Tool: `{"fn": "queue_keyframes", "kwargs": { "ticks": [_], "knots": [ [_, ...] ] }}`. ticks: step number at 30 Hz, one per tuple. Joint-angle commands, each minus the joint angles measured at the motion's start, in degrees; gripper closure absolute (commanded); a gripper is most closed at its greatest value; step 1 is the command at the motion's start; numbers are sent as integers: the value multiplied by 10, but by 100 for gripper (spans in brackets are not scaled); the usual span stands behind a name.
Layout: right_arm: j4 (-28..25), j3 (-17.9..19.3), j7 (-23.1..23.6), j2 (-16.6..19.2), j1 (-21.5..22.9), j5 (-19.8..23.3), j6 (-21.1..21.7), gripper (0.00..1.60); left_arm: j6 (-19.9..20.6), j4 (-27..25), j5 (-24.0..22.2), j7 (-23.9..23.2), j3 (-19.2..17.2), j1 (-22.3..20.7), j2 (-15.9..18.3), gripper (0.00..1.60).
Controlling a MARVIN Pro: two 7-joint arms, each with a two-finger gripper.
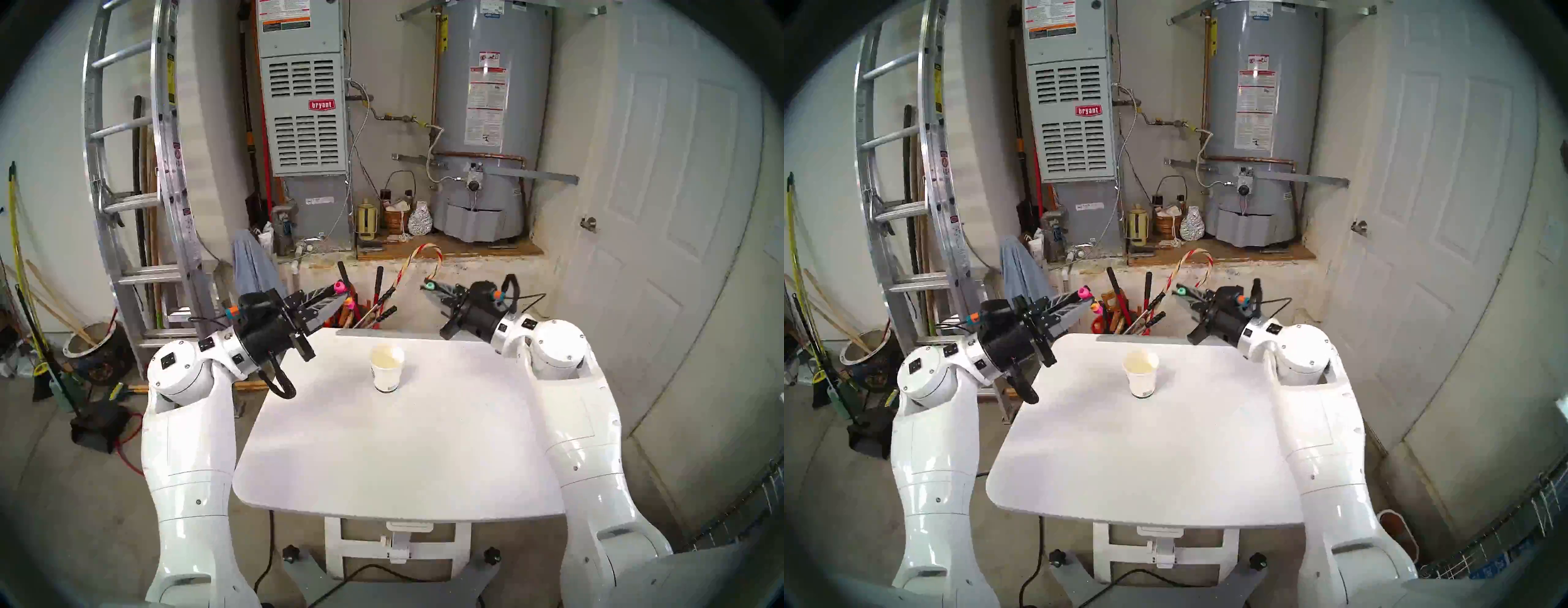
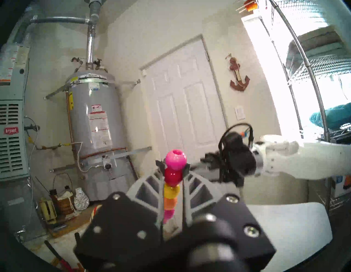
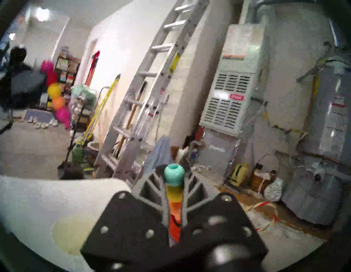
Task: Switch the marker to another color
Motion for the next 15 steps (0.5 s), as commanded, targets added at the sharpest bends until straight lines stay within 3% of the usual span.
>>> {"fn": "queue_keyframes", "kwargs": {
  "ticks": [1, 8, 15],
  "knots": [
    [-37, -4, 28, -50, 10, 73, -5, 160, -10, 21, 46, 4, 29, -26, 21, 160],
    [-21, -28, 66, -61, 14, 108, -9, 160, 0, 57, 92, 7, 51, -61, 38, 160],
    [-1, -49, 84, -64, 12, 107, -10, 160, 5, 72, 106, 4, 57, -82, 44, 160]
  ]
}}
